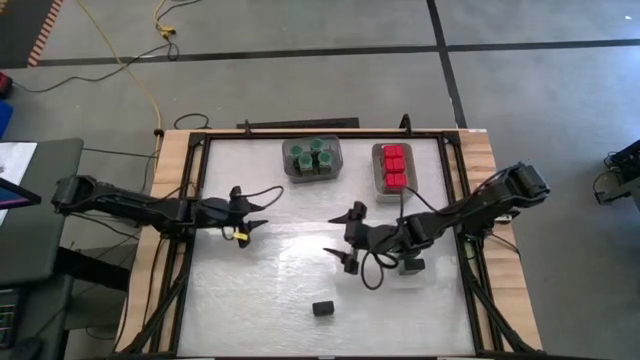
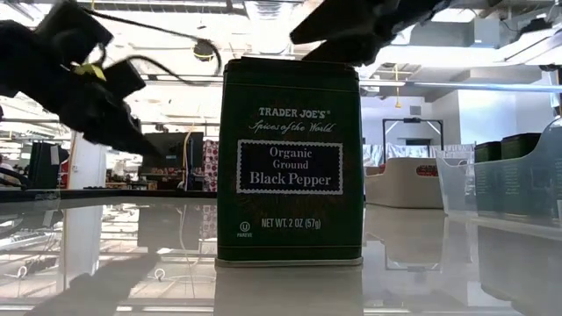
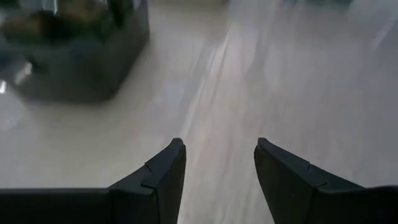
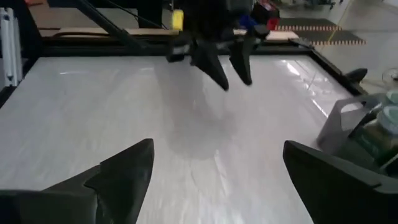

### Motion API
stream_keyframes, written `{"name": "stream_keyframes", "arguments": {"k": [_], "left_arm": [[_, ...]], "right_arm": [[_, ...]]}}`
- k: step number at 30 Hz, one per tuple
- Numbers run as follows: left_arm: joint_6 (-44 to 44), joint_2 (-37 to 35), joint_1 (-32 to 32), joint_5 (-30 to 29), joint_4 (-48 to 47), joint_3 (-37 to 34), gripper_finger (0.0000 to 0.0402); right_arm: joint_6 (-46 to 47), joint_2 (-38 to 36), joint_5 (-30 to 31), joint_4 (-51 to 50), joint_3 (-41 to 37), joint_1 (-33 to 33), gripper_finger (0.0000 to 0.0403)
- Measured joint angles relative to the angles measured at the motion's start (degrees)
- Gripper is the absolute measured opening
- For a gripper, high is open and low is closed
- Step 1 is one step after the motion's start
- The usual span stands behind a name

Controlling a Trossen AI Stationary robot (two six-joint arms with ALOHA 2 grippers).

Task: Sort spices by type
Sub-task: Put the black seasoning can into the white transparent bin

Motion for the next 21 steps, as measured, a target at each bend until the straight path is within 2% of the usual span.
{"name": "stream_keyframes", "arguments": {"k": [4,5,7,12,14,21], "left_arm": [[1.20,-7.34,1.02,3.53,13.71,-9.13,0.0183],[0.87,-9.34,1.31,4.14,13.71,-8.63,0.0183],[1.03,-13.92,2.09,4.33,9.06,-8.57,0.0183],[5.45,-23.18,3.94,10.47,10.80,-8.70,0.0183],[5.15,-27.56,4.60,11.48,8.56,-9.08,0.0183],[4.23,-43.62,4.87,11.89,-1.57,-9.18,0.0183]], "right_arm": [[4.14,1.21,0.02,-0.37,0.24,0.00,0.0384],[5.35,1.33,0.02,-0.24,0.27,0.09,0.0384],[6.84,1.43,0.02,-0.20,0.25,0.33,0.0384],[8.41,1.46,-0.02,0.04,0.27,0.87,0.0384],[9.94,1.46,0.00,0.18,0.27,1.21,0.0384],[10.12,1.46,0.00,-1.46,0.27,1.57,0.0384]]}}
